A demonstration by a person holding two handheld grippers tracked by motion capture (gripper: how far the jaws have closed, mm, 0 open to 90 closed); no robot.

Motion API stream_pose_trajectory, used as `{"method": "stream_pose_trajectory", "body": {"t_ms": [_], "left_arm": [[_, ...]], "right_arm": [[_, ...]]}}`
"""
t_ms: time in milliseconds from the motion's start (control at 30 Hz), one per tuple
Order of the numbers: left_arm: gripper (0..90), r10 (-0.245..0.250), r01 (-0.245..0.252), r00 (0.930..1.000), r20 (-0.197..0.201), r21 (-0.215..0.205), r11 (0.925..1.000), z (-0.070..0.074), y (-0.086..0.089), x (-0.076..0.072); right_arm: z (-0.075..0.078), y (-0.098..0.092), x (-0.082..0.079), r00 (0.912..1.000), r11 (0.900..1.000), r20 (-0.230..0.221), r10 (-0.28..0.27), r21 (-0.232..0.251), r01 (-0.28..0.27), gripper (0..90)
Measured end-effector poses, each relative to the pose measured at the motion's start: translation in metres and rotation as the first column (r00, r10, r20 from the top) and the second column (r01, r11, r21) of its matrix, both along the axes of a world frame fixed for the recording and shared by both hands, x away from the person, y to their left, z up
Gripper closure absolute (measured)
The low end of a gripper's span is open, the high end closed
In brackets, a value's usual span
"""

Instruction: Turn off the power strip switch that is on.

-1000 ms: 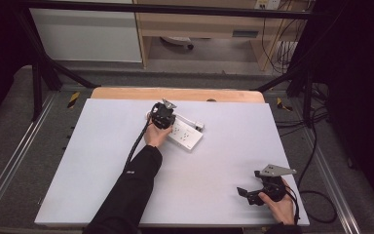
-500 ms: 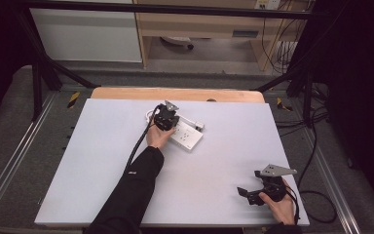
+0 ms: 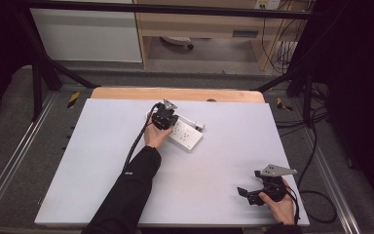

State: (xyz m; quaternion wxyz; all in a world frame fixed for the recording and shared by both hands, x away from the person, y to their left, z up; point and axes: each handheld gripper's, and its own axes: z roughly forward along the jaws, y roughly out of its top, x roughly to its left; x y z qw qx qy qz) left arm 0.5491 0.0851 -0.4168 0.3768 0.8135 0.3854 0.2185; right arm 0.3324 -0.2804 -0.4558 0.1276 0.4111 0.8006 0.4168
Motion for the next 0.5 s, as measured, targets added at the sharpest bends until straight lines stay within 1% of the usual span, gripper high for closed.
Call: {"method": "stream_pose_trajectory", "body": {"t_ms": [167, 333, 400, 500], "left_arm": [[90.0, -0.008, 0.008, 1.0, -0.004, -0.001, 1.0, 0.009, 0.007, -0.008], [90.0, -0.013, 0.013, 0.9996, -0.023, -0.01, 0.9999, 0.011, 0.017, -0.017], [90.0, -0.018, 0.018, 0.9996, -0.021, -0.018, 0.9997, 0.012, 0.02, -0.021], [90.0, -0.021, 0.021, 0.9996, -0.016, -0.018, 0.9996, 0.015, 0.027, -0.027]], "right_arm": [[0.0, 0.0, 0.0, 1.0, 1.0, 0.0, 0.0, -0.002, 0.0, 0.7], [0.0, 0.0, 0.0, 1.0, 1.0, -0.002, -0.001, -0.002, 0.001, 0.7], [0.0, 0.0, 0.0, 1.0, 1.0, -0.005, -0.001, -0.004, 0.001, 0.7], [0.0, 0.001, 0.0, 1.0, 1.0, -0.006, -0.002, -0.006, 0.001, 0.7]]}}
